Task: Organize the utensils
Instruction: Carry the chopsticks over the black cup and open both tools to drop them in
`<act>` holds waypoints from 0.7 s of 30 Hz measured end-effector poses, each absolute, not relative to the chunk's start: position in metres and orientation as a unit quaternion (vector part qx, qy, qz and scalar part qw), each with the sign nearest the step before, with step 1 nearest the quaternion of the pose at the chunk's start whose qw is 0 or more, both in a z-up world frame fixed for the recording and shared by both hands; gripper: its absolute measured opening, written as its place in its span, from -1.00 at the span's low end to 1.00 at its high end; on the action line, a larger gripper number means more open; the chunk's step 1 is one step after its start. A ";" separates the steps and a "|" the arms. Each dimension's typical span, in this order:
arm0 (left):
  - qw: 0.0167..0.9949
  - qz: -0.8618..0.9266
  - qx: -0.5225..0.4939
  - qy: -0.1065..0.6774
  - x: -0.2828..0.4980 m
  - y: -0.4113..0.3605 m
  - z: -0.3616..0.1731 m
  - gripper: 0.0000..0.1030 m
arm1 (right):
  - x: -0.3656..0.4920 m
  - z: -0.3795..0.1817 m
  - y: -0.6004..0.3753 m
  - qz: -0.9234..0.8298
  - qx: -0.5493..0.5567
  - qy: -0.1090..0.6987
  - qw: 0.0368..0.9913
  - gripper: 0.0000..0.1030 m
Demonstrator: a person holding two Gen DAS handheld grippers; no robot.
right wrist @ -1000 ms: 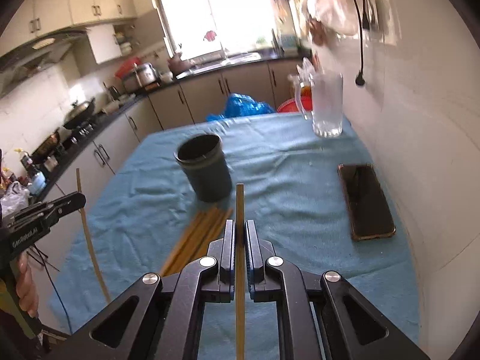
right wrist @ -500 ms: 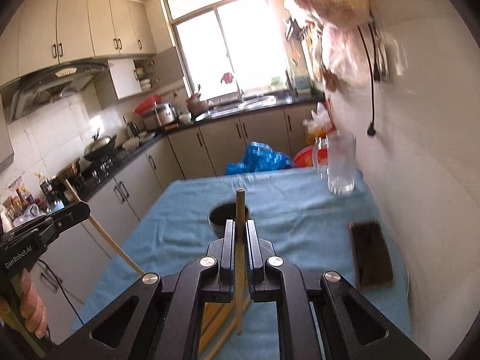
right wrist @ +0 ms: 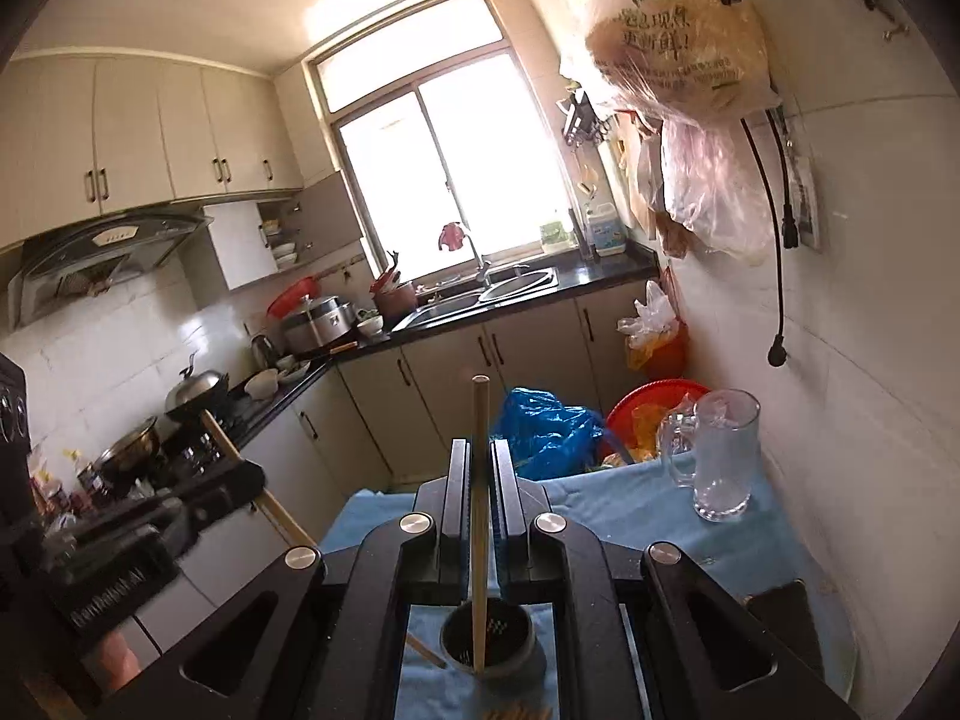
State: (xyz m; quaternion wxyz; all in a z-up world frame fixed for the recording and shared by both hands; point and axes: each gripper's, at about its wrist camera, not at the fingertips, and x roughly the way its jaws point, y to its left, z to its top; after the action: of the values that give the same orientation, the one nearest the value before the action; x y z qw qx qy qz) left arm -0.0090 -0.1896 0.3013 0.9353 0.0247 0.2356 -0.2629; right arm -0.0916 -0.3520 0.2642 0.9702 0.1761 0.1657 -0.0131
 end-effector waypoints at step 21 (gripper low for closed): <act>0.922 -0.232 0.012 0.309 0.046 -0.185 0.240 -0.18 | -0.013 0.171 -0.374 -0.053 0.174 0.281 0.942 -0.04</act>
State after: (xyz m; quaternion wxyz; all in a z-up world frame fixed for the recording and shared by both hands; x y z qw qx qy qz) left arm 0.0459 -0.1849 0.2397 0.9224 0.0117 0.3088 -0.2316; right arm -0.0126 -0.3735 0.1713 0.9424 0.1736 0.2810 -0.0531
